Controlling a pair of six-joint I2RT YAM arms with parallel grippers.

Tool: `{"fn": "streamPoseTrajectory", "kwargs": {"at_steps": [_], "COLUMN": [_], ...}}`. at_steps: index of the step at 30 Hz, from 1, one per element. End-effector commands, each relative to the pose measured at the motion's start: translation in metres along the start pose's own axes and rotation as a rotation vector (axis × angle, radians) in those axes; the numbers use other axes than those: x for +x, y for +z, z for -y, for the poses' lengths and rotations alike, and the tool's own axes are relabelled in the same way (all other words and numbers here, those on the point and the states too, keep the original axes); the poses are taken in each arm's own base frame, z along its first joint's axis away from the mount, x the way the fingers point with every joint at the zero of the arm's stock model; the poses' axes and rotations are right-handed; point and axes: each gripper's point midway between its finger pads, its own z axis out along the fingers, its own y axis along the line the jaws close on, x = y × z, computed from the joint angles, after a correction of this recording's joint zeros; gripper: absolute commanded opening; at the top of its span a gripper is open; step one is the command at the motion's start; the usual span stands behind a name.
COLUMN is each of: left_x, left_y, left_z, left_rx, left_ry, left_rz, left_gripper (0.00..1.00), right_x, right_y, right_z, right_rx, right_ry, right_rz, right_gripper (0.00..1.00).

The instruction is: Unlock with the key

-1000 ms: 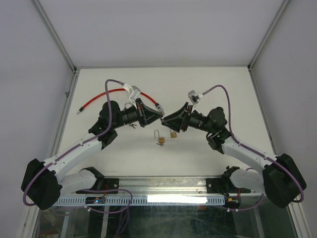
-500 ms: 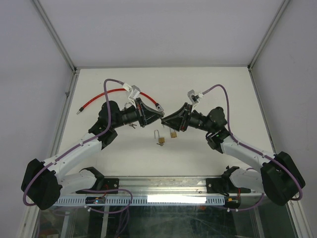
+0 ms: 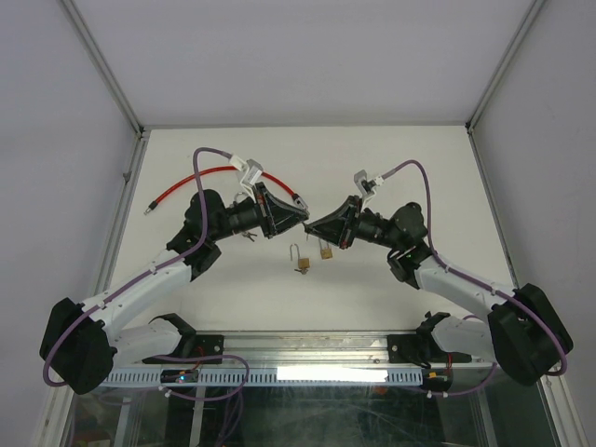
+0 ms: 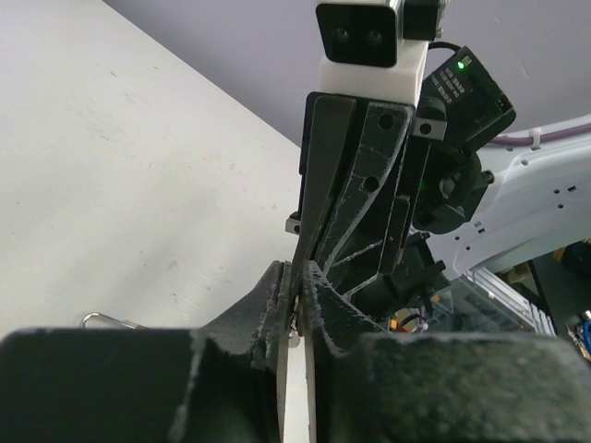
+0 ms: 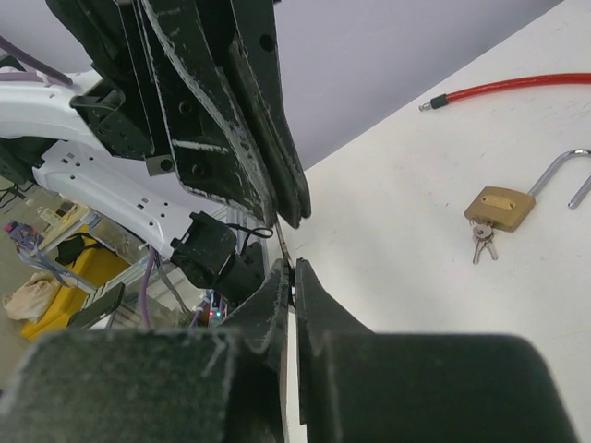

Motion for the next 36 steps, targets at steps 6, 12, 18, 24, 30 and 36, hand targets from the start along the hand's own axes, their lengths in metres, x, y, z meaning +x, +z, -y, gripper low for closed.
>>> {"fn": "streamPoseTrajectory", "kwargs": {"at_steps": [6,12,18,24,30,36], "left_x": [-0.011,0.016,0.057,0.109,0.137,0.166], "left_y": [0.007,0.016,0.021,0.023,0.033,0.041], "left_z": [-0.017,-0.055,-0.091,-0.126,-0.137,-0.139], "left_rx": [-0.11,-0.291,-0.497,-0.766,-0.946,-1.047], "left_ry": [-0.08,-0.218,-0.336,-0.41,-0.395,-0.383], "left_rz": [0.052,-0.019,-0.137,-0.323,-0.45,-0.561], "left_gripper": [0.49,0.72,0.84,0.88,0.88,0.89], "right_x": [0.008,0.023,0.032,0.03,0.028,0.028], "right_y": [-0.021,-0.053,-0.089,-0.115,-0.132,-0.14], "right_z": [0.026,0.069,0.093,0.103,0.106,0.11], "right_rx": [0.17,0.453,0.657,0.787,0.859,0.908], "right_ry": [0.034,0.046,0.035,-0.006,-0.03,-0.03], "right_rz": [0.024,0.044,0.066,0.098,0.121,0.13], "right_gripper": [0.0,0.0,0.0,0.0,0.0,0.0]}}
